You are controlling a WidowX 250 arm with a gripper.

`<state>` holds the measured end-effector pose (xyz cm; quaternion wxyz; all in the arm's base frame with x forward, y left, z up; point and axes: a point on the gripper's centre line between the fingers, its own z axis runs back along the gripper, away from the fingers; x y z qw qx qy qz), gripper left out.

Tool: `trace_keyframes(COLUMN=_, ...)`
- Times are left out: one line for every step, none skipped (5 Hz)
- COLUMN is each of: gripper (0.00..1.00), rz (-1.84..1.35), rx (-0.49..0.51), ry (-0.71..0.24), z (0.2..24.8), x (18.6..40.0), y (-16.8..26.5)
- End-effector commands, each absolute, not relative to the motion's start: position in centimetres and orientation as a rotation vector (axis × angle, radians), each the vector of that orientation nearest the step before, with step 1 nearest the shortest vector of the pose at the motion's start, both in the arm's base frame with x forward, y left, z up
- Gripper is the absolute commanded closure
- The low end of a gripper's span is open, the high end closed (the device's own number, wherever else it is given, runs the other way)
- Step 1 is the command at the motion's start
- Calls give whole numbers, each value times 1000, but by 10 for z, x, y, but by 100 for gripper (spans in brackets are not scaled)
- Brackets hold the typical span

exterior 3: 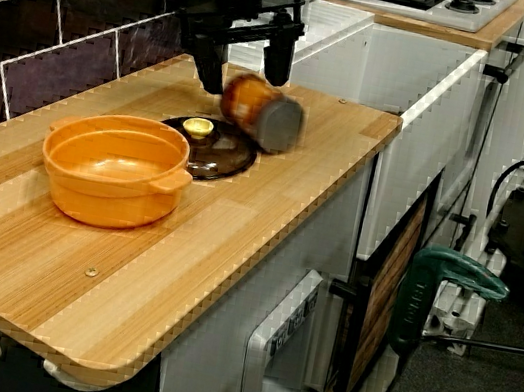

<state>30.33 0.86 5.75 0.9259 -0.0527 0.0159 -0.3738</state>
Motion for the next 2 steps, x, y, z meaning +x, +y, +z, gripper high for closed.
trace_keyframes(gripper=0, rz=-773, rx=-59, ry=-22, z=71, x=314, y=14)
trace_keyframes(gripper=0, rz=-752, rx=-61, ry=-25, z=71, x=314, y=12)
